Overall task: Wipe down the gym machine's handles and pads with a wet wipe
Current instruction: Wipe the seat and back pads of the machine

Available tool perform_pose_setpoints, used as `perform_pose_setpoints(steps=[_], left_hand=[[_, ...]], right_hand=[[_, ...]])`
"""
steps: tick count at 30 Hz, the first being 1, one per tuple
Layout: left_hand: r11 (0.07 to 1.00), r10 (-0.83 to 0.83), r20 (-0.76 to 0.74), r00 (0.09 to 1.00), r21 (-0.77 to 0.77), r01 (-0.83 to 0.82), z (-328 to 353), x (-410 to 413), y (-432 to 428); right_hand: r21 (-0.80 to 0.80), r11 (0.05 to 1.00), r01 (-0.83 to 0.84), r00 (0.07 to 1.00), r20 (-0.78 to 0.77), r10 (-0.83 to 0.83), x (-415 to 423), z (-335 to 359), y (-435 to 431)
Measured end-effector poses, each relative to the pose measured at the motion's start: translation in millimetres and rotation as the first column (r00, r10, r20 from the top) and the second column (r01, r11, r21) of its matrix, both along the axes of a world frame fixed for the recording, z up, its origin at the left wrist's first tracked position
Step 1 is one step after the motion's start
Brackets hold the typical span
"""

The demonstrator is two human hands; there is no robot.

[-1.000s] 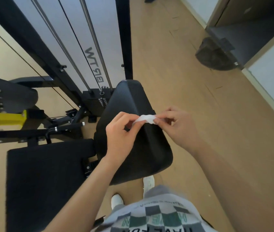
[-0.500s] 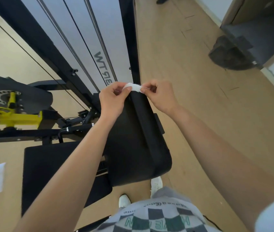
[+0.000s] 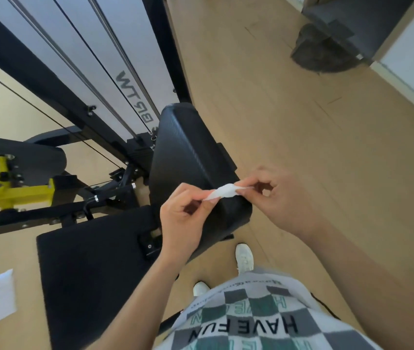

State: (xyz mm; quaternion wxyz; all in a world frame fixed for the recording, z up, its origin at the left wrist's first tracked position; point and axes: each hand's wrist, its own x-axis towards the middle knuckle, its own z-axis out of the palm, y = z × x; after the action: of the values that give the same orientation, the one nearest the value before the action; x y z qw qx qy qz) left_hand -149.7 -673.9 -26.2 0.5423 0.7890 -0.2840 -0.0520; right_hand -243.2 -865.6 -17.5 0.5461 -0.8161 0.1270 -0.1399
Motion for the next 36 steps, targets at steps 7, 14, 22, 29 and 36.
perform_pose_setpoints(steps=[7,14,22,29,36], left_hand=[[0.998,-0.047,-0.084,0.995,-0.033,0.045,-16,-38,20],[0.991,-0.026,-0.129,0.991,0.130,0.043,-34,-44,44],[0.995,-0.047,0.007,0.999,0.088,0.046,10,-20,17],[0.989,-0.073,-0.090,0.993,0.120,0.083,-18,-28,34],[0.974,-0.050,-0.182,0.982,0.209,0.088,-37,-34,56]], right_hand=[[-0.029,0.995,0.096,0.993,0.068,-0.094,-52,-35,33],[-0.036,0.974,0.222,0.971,0.101,-0.218,-58,-57,60],[0.006,0.955,0.296,0.939,0.183,-0.292,-41,-21,42],[-0.050,0.968,0.246,0.958,0.164,-0.235,-57,-49,56],[-0.067,0.964,0.259,0.965,0.069,-0.254,-58,-71,68]])
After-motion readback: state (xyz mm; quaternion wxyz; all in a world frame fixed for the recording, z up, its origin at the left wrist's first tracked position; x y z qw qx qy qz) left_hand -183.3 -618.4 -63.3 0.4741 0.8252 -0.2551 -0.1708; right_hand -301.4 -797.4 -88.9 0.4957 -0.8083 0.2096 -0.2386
